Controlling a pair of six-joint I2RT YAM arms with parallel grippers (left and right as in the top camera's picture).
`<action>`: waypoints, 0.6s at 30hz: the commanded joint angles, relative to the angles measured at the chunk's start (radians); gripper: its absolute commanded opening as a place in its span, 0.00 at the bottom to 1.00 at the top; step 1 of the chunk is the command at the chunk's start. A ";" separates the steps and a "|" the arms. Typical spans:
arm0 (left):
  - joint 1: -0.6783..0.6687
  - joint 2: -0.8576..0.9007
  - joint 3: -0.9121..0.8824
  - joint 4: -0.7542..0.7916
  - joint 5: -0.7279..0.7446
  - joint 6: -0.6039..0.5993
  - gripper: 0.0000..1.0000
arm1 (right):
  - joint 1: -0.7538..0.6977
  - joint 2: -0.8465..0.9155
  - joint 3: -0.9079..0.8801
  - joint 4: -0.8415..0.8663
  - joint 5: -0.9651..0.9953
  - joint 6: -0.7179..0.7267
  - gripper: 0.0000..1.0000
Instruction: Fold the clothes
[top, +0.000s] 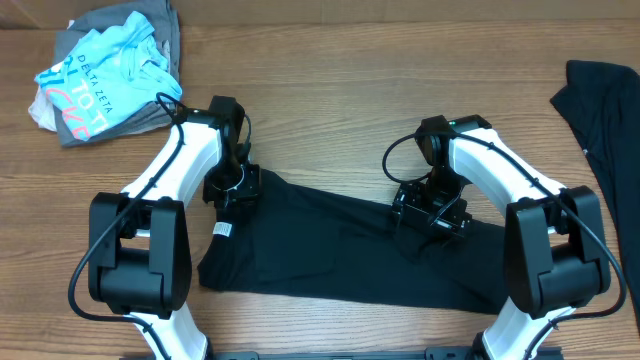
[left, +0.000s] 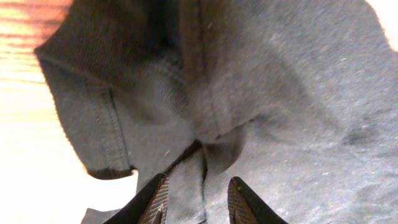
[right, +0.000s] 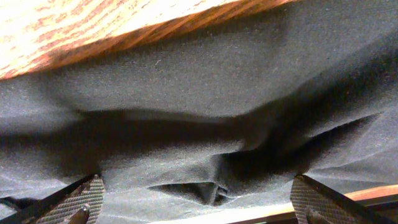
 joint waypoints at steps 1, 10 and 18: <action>-0.002 -0.011 -0.037 0.037 0.032 0.012 0.35 | 0.005 -0.036 0.022 0.002 -0.013 0.000 1.00; -0.002 -0.011 -0.064 0.115 0.114 0.038 0.26 | 0.005 -0.036 0.022 0.002 -0.013 0.000 1.00; -0.002 -0.011 -0.064 0.090 0.109 0.038 0.04 | 0.005 -0.036 0.022 0.006 -0.013 0.000 1.00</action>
